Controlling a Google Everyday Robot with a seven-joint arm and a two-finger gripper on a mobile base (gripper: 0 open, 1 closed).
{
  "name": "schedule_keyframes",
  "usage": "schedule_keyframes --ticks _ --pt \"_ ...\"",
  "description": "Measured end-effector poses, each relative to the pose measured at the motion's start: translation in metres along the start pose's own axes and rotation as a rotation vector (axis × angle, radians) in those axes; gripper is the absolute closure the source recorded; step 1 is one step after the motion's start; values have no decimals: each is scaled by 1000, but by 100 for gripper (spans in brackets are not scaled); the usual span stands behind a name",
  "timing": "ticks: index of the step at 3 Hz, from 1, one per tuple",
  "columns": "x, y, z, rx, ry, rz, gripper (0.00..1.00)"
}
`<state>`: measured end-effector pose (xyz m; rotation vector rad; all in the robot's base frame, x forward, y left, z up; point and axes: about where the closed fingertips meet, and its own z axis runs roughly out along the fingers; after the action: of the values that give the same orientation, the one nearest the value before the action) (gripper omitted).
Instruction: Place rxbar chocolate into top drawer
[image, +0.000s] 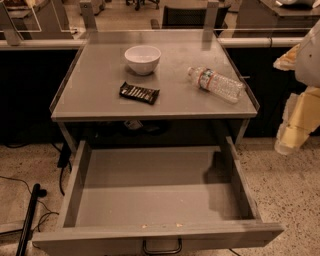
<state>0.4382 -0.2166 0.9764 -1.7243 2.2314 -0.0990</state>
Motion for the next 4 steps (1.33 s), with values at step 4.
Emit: schedule_keyframes --ticks 4 --pt "-31 -11 9 97 -202 64 0"
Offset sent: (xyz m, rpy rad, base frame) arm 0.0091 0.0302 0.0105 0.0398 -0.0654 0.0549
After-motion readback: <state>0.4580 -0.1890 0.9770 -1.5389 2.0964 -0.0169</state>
